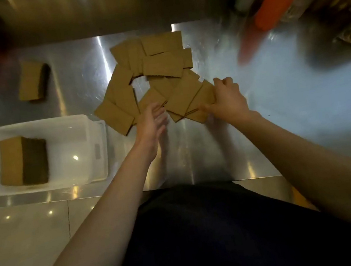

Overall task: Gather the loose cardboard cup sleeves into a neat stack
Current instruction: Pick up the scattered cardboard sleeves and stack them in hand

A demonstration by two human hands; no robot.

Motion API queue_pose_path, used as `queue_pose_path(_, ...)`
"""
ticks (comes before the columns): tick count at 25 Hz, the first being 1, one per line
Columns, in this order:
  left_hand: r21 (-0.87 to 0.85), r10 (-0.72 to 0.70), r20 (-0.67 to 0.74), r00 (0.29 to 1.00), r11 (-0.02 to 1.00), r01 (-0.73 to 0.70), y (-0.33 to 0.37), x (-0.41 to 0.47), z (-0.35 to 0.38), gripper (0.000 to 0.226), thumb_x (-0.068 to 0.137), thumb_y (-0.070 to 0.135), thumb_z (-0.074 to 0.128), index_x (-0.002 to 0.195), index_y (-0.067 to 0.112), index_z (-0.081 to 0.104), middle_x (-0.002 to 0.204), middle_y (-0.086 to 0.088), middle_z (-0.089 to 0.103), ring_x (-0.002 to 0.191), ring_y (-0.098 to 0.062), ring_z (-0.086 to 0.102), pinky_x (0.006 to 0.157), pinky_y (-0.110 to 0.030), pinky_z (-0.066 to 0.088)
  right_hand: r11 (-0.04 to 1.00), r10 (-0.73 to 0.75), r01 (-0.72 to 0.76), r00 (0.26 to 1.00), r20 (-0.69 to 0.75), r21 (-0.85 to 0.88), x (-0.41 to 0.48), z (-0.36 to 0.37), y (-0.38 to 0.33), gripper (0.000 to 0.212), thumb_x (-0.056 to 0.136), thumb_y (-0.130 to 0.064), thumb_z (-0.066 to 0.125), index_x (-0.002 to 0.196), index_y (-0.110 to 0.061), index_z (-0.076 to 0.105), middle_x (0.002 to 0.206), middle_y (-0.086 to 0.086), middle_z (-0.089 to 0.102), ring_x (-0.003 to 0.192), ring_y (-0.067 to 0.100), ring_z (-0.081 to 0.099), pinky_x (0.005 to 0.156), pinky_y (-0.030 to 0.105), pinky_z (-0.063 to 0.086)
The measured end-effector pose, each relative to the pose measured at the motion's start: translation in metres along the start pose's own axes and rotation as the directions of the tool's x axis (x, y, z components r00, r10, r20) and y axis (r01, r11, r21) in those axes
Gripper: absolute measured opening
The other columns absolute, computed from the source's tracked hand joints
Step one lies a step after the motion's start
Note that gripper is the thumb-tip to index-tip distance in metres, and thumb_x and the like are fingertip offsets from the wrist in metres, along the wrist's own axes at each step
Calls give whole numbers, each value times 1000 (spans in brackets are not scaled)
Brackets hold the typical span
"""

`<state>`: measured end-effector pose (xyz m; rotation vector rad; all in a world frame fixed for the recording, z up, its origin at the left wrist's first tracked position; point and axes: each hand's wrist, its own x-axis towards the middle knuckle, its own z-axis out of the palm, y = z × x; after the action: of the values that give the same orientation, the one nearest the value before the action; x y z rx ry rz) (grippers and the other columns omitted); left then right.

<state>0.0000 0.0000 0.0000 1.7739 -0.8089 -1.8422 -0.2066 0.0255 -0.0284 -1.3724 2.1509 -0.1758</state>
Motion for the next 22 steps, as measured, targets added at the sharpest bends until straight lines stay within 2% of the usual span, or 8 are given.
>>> queue_pose_path(4, -308, -157, 100, 983, 934, 180, 3, 10, -10, 55, 105, 50, 30, 139, 12, 51, 138, -14, 58, 123, -27, 57, 104, -41, 43, 998, -54, 53, 998, -35, -47, 18, 1, -21, 75, 74, -54, 70, 130, -10, 45, 130, 15, 42, 118, 35, 41, 80, 43, 44)
queue_pose_path(7, -406, -202, 142, 969, 881, 243, 2, 17, -17, 58, 104, 52, 30, 140, 12, 51, 141, -17, 56, 129, -30, 54, 104, -43, 42, 995, -11, 8, 1000, -24, -101, 29, 4, -33, 77, 72, -58, 72, 126, -9, 46, 131, 16, 40, 119, 36, 39, 82, 44, 44)
queue_pose_path(11, -473, -229, 168, 959, 834, 282, 2, 21, -23, 57, 104, 51, 30, 139, 11, 52, 140, -18, 57, 129, -32, 54, 113, -46, 38, 981, 19, -18, 1000, 3, -191, 37, 8, -38, 81, 68, -58, 76, 127, -10, 46, 129, 16, 39, 118, 35, 38, 85, 44, 44)
queue_pose_path(13, -495, -237, 166, 957, 819, 289, 2, 24, -26, 55, 104, 50, 29, 133, 11, 54, 139, -18, 58, 129, -32, 55, 114, -47, 37, 985, 21, -23, 1000, -13, -171, 37, 9, -40, 82, 68, -54, 78, 127, -10, 43, 128, 15, 40, 117, 34, 39, 87, 44, 45)
queue_pose_path(15, -505, -246, 177, 953, 808, 303, 3, 27, -31, 53, 104, 49, 30, 131, 12, 55, 138, -18, 59, 128, -32, 56, 114, -48, 37, 997, -5, 2, 999, -47, -77, 37, 9, -42, 70, 73, -44, 78, 124, -11, 43, 125, 13, 44, 113, 31, 44, 86, 42, 47)
queue_pose_path(17, -500, -250, 182, 951, 809, 309, 3, 30, -35, 51, 104, 48, 31, 131, 12, 55, 137, -17, 60, 126, -31, 57, 114, -48, 38, 985, -24, 35, 997, -70, 170, 34, 5, -44, 43, 85, -30, 68, 118, -12, 47, 115, 6, 53, 103, 24, 53, 77, 32, 48)
queue_pose_path(19, -469, -258, 193, 947, 823, 320, 1, 32, -39, 50, 104, 47, 33, 132, 13, 56, 136, -16, 61, 126, -31, 57, 114, -48, 38, 915, -6, 36, 997, -76, 402, 28, -3, -47, 22, 93, -22, 59, 112, -11, 55, 106, 4, 60, 94, 20, 59, 71, 23, 47)
queue_pose_path(22, -368, -277, 253, 927, 859, 357, 0, 35, -42, 55, 102, 54, 33, 135, 15, 54, 136, -16, 61, 129, -31, 54, 115, -49, 35, 841, -53, 45, 999, 0, 540, 15, -17, -55, 18, 94, -19, 60, 109, -9, 61, 100, 9, 66, 86, 18, 62, 69, 24, 49)
